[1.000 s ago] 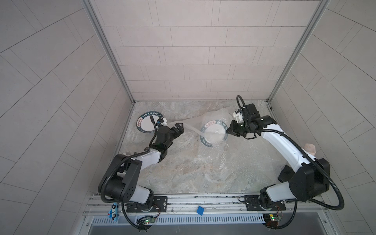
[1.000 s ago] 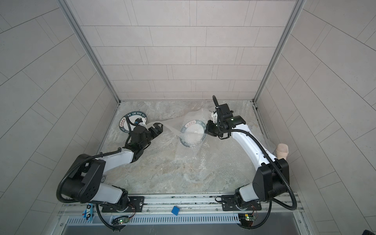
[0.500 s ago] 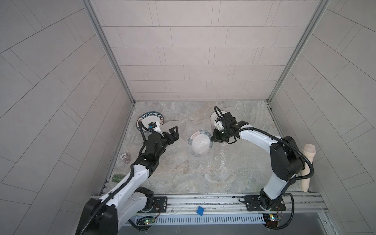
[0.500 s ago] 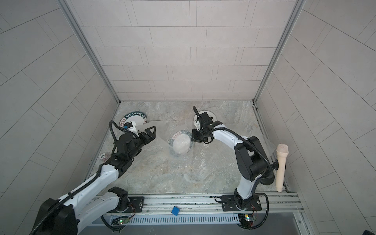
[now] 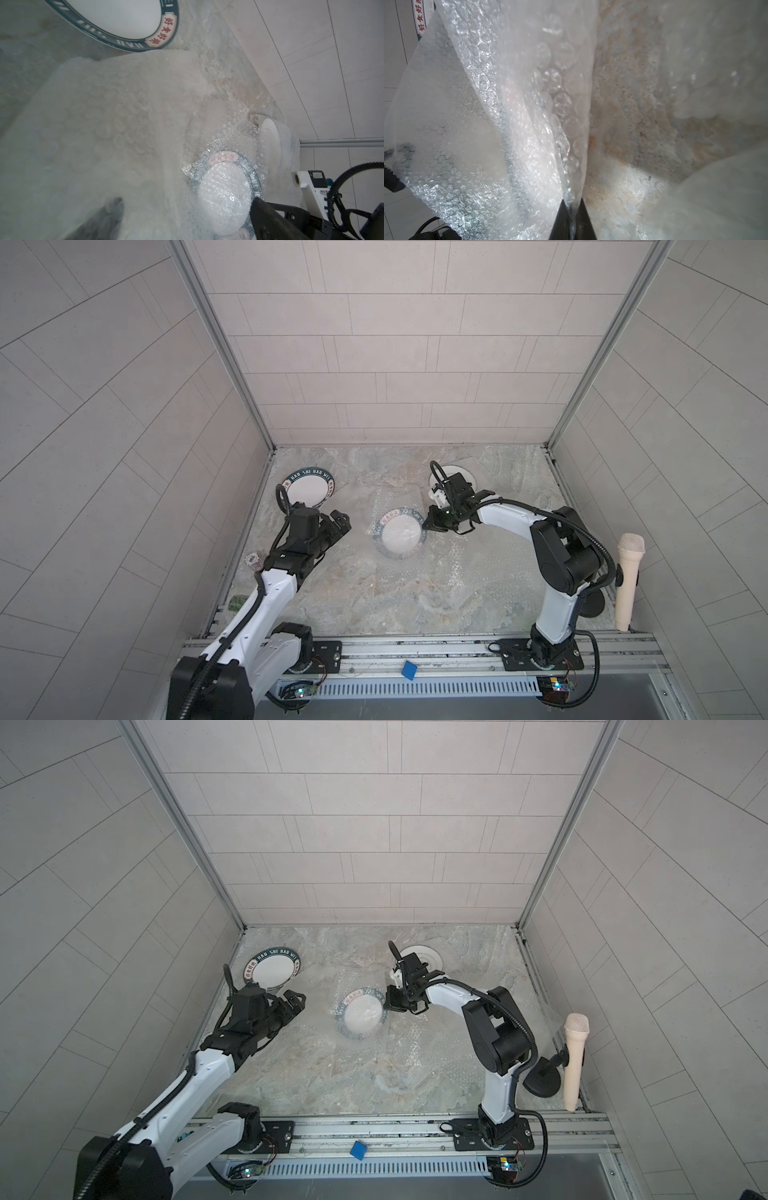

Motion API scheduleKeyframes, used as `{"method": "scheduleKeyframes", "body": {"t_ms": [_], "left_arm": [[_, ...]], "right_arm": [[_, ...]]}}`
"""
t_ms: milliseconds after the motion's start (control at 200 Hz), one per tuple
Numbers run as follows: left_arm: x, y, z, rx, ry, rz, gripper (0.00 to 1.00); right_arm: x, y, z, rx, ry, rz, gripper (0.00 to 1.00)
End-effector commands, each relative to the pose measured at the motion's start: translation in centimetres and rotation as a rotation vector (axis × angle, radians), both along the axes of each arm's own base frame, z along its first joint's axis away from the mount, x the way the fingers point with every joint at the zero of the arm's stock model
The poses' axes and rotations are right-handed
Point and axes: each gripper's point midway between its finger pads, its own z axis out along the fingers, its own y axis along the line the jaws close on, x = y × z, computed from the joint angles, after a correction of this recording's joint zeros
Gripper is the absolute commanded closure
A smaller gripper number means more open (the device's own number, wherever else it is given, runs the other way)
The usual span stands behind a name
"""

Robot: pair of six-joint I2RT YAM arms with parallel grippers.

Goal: Unpack dinner plates from bubble wrap
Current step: Unwrap the bubble wrap at the center of the board.

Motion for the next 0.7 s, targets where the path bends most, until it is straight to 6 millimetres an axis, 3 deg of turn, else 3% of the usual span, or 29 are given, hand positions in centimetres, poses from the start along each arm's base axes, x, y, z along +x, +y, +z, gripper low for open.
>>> {"method": "scheduleKeyframes", "body": {"t_ms": [0, 90, 250, 435, 545, 695], "left_arm": [[-1.5, -0.5, -1.0, -0.064, 0.115, 0.003, 0.0], [-1.1, -0.6, -1.7, -0.095, 0.141, 0.026, 0.0], [-0.2, 0.5, -2.9, -0.105, 0.154, 0.128, 0.17], [1.0, 0.0, -2.5, -0.147, 0.107, 0.126, 0.6], [0.7, -0.1, -2.5, -0.126, 0.118, 0.096, 0.75], [0.0, -0.1, -3.5, -0.078, 0.153, 0.056, 0.99]], "right_arm": [[0.0, 0.0, -0.7, -0.02, -0.008, 0.015, 0.98], [0.1, -0.1, -0.7, -0.03, -0.012, 0.019, 0.93], [-0.1, -0.2, -1.3, -0.04, -0.006, 0.027, 0.86], [-0.4, 0.6, -2.1, -0.054, -0.002, 0.037, 0.77], [0.0, 0.0, -1.7, -0.065, -0.013, 0.012, 0.69], [0.6, -0.1, -0.5, -0.062, -0.026, 0.014, 0.5]]}}
